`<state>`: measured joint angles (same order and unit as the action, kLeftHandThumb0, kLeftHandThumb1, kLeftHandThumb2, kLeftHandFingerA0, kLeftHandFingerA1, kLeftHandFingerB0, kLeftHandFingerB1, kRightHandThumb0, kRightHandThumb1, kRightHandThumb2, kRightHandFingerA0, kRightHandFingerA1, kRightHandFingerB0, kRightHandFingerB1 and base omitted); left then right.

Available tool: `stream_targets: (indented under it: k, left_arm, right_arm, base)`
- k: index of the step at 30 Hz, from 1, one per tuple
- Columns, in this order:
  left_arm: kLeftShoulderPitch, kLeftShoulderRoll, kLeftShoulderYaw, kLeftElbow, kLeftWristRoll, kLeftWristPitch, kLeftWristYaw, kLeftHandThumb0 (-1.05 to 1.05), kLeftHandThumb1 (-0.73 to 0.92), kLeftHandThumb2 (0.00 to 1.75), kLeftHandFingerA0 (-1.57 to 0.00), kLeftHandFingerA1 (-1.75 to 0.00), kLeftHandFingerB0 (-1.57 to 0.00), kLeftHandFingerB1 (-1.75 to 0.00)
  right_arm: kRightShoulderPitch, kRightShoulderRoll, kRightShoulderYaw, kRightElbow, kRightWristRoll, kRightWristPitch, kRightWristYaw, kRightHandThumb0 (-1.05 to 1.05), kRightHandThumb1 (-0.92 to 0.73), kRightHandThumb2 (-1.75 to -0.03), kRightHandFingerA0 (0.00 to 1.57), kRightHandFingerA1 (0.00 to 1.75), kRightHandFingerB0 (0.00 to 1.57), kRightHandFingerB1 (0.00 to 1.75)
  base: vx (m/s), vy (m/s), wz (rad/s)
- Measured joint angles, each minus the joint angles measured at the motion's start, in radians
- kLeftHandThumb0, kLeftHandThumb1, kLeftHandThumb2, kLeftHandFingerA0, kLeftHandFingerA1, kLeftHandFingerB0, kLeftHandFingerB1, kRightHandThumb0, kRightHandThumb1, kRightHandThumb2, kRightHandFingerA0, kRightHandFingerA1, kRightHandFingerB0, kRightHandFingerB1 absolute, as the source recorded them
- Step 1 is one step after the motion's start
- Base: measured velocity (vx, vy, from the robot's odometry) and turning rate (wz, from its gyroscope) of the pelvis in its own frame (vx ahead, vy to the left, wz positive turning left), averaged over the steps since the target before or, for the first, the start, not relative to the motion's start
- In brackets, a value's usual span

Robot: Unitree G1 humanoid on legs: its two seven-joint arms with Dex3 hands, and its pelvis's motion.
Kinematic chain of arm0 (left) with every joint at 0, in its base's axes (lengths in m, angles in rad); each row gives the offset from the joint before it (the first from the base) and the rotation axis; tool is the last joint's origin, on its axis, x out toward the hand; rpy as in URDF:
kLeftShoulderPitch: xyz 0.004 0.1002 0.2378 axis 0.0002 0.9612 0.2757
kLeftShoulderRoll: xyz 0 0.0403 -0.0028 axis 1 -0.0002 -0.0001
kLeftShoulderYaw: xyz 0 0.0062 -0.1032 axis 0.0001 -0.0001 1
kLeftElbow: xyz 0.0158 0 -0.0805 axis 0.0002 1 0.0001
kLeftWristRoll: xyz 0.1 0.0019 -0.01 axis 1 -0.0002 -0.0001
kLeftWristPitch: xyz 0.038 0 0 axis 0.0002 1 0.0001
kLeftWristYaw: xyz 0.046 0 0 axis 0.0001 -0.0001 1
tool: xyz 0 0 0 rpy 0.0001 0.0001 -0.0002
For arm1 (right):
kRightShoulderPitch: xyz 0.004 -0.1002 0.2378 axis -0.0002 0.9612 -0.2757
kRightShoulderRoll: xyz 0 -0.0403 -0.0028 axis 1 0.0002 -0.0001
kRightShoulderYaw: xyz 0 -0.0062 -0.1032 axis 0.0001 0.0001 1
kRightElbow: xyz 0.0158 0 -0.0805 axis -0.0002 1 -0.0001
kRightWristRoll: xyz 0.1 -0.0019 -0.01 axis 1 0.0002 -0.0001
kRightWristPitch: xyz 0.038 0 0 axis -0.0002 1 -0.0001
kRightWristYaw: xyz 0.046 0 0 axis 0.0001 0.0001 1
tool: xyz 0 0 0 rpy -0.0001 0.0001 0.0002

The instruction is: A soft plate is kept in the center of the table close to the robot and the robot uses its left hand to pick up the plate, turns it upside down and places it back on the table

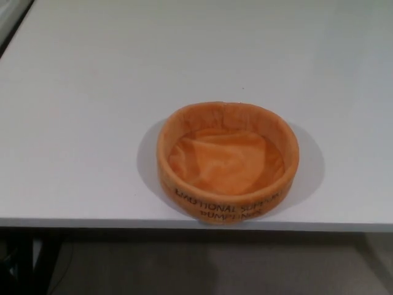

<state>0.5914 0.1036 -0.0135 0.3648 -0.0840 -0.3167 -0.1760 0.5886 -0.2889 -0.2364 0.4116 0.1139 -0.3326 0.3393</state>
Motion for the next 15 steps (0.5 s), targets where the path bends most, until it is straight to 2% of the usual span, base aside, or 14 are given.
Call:
stream_targets:
  k: [1,2,6,7,8,9,10,11,13,14,15]
  left_arm:
    - [0.010,-0.001,0.004,-0.017,-0.010,-0.020,-0.012,-0.91,0.84,0.79,-0.13,-0.40,-0.07,-0.23]
    - [0.019,-0.002,0.007,-0.028,-0.018,-0.033,-0.021,-0.89,0.77,1.16,-0.10,-0.50,0.00,-0.23]
    - [0.052,-0.010,0.024,-0.069,-0.053,-0.093,-0.064,-0.82,0.73,1.16,-0.03,-0.48,-0.01,-0.27]
    - [0.058,-0.012,0.028,-0.075,-0.062,-0.108,-0.075,-0.89,0.92,0.74,-0.09,-0.37,-0.07,-0.23]
    - [0.067,-0.018,0.033,-0.082,-0.076,-0.130,-0.092,-0.86,0.75,1.16,-0.07,-0.48,-0.08,-0.25]
    - [0.070,-0.020,0.035,-0.085,-0.082,-0.142,-0.099,-0.90,0.78,1.19,-0.10,-0.49,0.00,-0.27]
    - [0.074,-0.022,0.037,-0.086,-0.089,-0.160,-0.110,-0.90,0.78,1.19,-0.10,-0.49,0.00,-0.27]
    - [0.077,-0.024,0.039,-0.085,-0.094,-0.178,-0.119,-0.89,0.76,1.18,-0.03,-0.46,0.00,-0.26]
    - [0.080,-0.025,0.045,-0.085,-0.104,-0.205,-0.134,-0.83,0.74,1.18,-0.03,-0.40,-0.02,-0.26]
    - [0.080,-0.024,0.048,-0.083,-0.111,-0.220,-0.144,-0.83,0.74,1.18,-0.03,-0.40,-0.02,-0.26]
    - [0.080,-0.024,0.052,-0.080,-0.118,-0.237,-0.156,-0.87,0.76,1.17,-0.07,-0.36,-0.07,-0.24]
  right_arm:
    - [0.009,-0.002,-0.009,-0.020,0.014,-0.017,0.019,-0.79,-0.73,-1.13,0.04,0.40,0.03,0.28]
    - [0.016,-0.003,-0.015,-0.036,0.024,-0.030,0.032,-0.77,-0.74,-1.13,0.04,0.40,0.03,0.28]
    - [0.046,-0.009,-0.030,-0.088,0.064,-0.088,0.091,-0.82,-0.74,-1.12,0.03,0.43,0.01,0.28]
    - [0.051,-0.010,-0.033,-0.093,0.075,-0.103,0.105,-0.81,-0.73,-1.12,0.03,0.43,0.01,0.29]
    - [0.058,-0.011,-0.040,-0.103,0.090,-0.124,0.127,-0.79,-0.72,-1.12,0.04,0.41,0.03,0.30]
    - [0.063,-0.011,-0.043,-0.109,0.098,-0.133,0.137,-0.78,-0.73,-1.13,0.04,0.41,0.03,0.29]
    - [0.070,-0.012,-0.048,-0.113,0.109,-0.147,0.153,-0.78,-0.73,-1.13,0.04,0.41,0.03,0.29]
    - [0.075,-0.013,-0.052,-0.115,0.121,-0.161,0.169,-0.84,-0.91,-0.73,0.10,0.28,0.08,0.23]
    - [0.075,-0.015,-0.057,-0.107,0.136,-0.186,0.193,-0.85,-0.92,-0.71,0.11,0.28,0.08,0.23]
    - [0.074,-0.016,-0.059,-0.104,0.143,-0.199,0.206,-0.85,-0.92,-0.71,0.11,0.28,0.08,0.23]
    - [0.074,-0.016,-0.060,-0.103,0.152,-0.211,0.220,-0.83,-0.74,-1.10,0.07,0.40,0.07,0.28]
  base:
    - [0.00,0.000,0.00]
    - [0.00,0.000,0.00]
    - [0.00,0.000,0.00]
    - [0.00,0.000,0.00]
    - [0.00,0.000,0.00]
    - [0.00,0.000,0.00]
    - [0.00,0.000,0.00]
    - [0.00,0.000,0.00]
    - [0.00,0.000,0.00]
    - [0.00,0.000,0.00]
    - [0.00,0.000,0.00]
